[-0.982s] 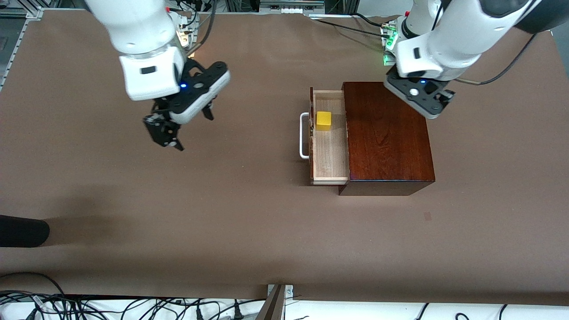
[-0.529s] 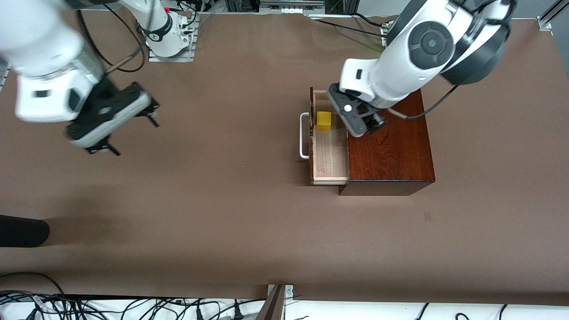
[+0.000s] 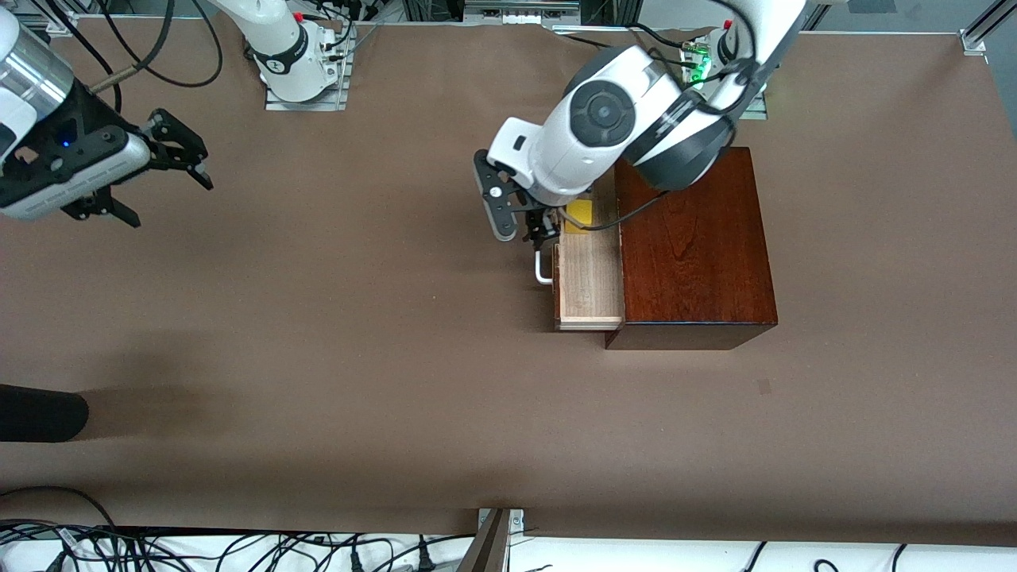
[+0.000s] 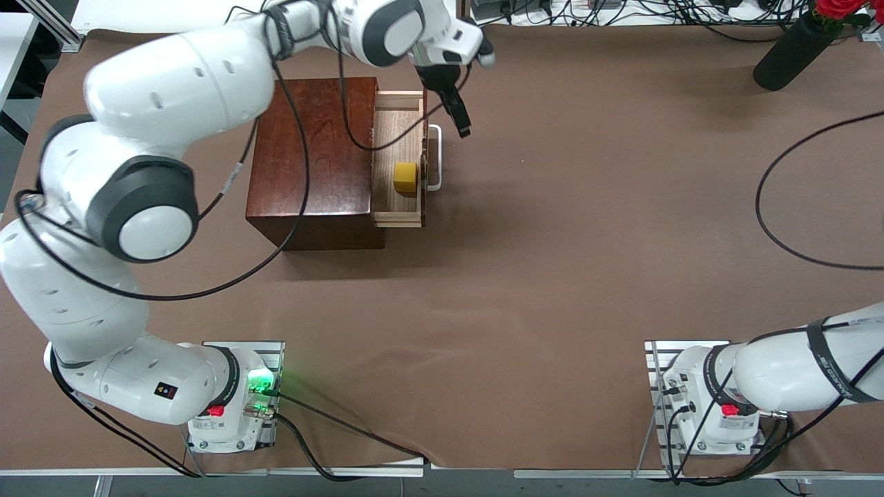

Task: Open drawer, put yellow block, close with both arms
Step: 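Raise the right gripper away from the drawer toward its rest side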

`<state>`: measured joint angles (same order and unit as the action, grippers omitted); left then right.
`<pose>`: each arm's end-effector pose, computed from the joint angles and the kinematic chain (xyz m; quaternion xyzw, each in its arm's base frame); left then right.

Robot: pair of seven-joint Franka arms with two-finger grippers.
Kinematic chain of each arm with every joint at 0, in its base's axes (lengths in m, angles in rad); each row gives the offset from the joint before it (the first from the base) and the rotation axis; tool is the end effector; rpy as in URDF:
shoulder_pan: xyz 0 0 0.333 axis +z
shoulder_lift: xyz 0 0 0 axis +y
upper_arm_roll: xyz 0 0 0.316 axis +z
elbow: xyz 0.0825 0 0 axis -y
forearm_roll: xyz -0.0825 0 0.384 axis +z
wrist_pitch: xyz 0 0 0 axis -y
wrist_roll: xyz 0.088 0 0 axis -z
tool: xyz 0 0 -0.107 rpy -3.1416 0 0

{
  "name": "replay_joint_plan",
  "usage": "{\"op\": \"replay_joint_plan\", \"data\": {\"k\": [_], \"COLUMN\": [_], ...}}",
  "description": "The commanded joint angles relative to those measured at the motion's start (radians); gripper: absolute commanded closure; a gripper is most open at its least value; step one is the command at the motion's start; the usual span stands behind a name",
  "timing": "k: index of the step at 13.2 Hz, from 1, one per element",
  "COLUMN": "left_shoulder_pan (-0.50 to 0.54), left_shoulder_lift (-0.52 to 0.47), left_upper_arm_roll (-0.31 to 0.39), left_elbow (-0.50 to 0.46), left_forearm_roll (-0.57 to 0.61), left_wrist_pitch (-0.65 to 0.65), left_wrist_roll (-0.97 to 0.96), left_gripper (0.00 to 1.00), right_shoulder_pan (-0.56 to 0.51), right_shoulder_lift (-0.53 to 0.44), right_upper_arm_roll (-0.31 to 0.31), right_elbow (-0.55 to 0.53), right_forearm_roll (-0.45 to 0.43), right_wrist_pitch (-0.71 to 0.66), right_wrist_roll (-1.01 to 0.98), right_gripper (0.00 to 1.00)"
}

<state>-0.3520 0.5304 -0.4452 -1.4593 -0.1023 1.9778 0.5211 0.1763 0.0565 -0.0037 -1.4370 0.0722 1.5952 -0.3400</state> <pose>0.5220 -0.4660 0.4055 0.8093 -0.5661 -0.0038 0.1570 0.5652 0.1063 0.6585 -0.9652 -0.2539 -0.0536 0.0316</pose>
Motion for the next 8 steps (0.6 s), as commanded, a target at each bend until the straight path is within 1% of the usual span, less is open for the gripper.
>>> {"op": "replay_joint_plan", "data": {"k": [1, 2, 3, 4, 5, 6, 8], "left_shoulder_pan": [-0.028, -0.042, -0.062, -0.076, -0.105, -0.111, -0.114], "left_shoulder_lift": [0.123, 0.14, 0.157, 0.164, 0.172, 0.177, 0.18], "left_upper_arm_roll": [0.009, 0.011, 0.011, 0.01, 0.014, 0.02, 0.019], "left_elbow": [0.065, 0.063, 0.062, 0.051, 0.044, 0.03, 0.016], "left_forearm_roll": [-0.014, -0.013, 0.013, 0.048, 0.055, 0.064, 0.165], "left_wrist_pitch": [0.079, 0.11, 0.116, 0.113, 0.107, 0.105, 0.104], "left_wrist_roll": [0.156, 0.177, 0.213, 0.261, 0.26, 0.26, 0.272], "left_gripper": [0.0, 0.0, 0.0, 0.0, 0.0, 0.0, 0.0], "right_shoulder_pan": [-0.006, -0.006, -0.006, -0.008, -0.015, -0.017, -0.02], "right_shoulder_lift": [-0.098, -0.098, -0.099, -0.118, -0.147, -0.167, -0.17], "right_upper_arm_roll": [-0.022, -0.031, -0.033, -0.033, -0.033, -0.032, -0.033], "right_elbow": [-0.177, -0.196, -0.215, -0.245, -0.297, -0.334, -0.341], "right_forearm_roll": [-0.044, -0.058, -0.068, -0.074, -0.072, -0.072, -0.071], "right_wrist_pitch": [0.058, 0.06, 0.066, 0.086, 0.13, 0.159, 0.16], "right_wrist_roll": [0.038, 0.07, 0.087, 0.088, 0.088, 0.09, 0.09], "right_gripper": [0.0, 0.0, 0.0, 0.0, 0.0, 0.0, 0.0]}}
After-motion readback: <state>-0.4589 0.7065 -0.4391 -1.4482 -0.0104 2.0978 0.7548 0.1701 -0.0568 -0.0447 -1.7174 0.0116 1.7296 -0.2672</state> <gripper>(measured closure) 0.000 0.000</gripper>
